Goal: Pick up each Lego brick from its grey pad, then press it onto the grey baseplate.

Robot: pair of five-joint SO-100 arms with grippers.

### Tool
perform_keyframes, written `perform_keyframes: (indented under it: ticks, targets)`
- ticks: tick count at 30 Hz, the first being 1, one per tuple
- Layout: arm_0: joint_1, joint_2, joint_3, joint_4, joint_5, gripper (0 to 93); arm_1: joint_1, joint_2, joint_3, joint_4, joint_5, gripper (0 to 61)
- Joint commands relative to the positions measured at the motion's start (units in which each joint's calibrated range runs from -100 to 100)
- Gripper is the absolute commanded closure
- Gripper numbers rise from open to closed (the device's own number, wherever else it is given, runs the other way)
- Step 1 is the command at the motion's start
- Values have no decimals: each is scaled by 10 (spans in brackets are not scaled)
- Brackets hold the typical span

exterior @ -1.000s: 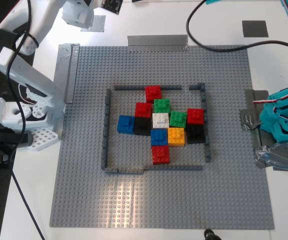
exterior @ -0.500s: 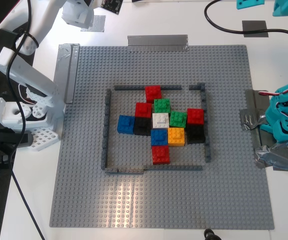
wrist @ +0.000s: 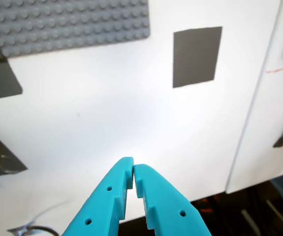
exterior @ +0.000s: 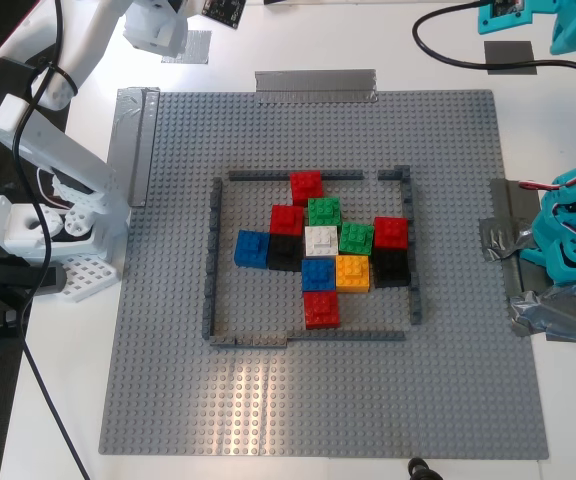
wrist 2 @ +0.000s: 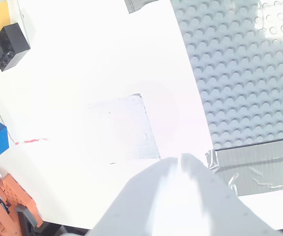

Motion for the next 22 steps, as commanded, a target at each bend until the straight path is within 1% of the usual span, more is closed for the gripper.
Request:
perform_keyframes:
  ticks: [1,17,22]
  targets:
    - [0,-13,7,-2,1,927,-1,-21,-40,5,-1,612]
    - [0,-18,10,-1,-4,927,-2,-24,-40,7,-2,612]
    - [-1,-17,9,-2,-20,927,-3,-25,-40,8,-3,612]
